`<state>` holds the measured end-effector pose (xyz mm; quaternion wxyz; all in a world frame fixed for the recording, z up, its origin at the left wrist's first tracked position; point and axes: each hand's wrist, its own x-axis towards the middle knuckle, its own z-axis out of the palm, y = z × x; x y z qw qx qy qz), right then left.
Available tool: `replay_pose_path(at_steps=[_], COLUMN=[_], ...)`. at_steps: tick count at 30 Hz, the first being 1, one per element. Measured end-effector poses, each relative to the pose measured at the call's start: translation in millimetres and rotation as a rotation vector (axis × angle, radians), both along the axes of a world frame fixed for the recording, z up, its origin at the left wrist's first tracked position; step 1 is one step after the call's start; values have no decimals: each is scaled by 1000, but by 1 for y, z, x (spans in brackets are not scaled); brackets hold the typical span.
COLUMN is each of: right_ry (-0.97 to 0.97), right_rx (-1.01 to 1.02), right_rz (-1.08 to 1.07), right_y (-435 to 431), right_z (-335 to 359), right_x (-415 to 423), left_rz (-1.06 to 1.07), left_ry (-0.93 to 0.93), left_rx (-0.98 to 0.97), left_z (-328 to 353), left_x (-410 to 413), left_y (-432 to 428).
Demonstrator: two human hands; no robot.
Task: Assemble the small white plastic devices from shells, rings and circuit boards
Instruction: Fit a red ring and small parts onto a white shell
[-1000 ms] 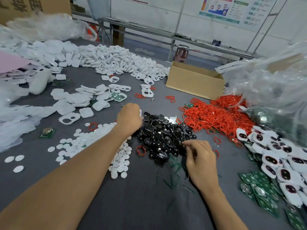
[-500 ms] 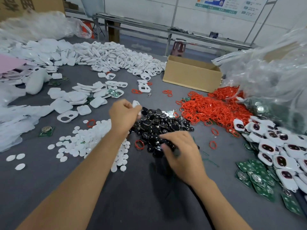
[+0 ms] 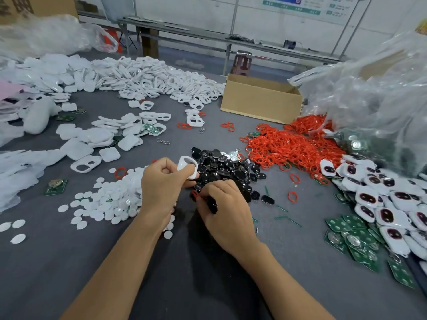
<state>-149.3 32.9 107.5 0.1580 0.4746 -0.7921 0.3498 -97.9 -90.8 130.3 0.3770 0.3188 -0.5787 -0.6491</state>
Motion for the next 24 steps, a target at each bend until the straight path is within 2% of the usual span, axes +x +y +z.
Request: replay_pose_path(at_steps=[7,18,24], right_ry=[-109,-199,-353], right_rx=[-139,-476,-477], right_rz=[21,-85,-118], right_y=[14,17,17], right_z=[7,7,12], right_x=[-10,-22,-20], left_rz=[-95,-272,-455], left_ry=[103,122,87], left_rx=[31,80,116], left_z=[-2,-12,-19], left_x=[-2,-5,-10], left_y=[9,12,27])
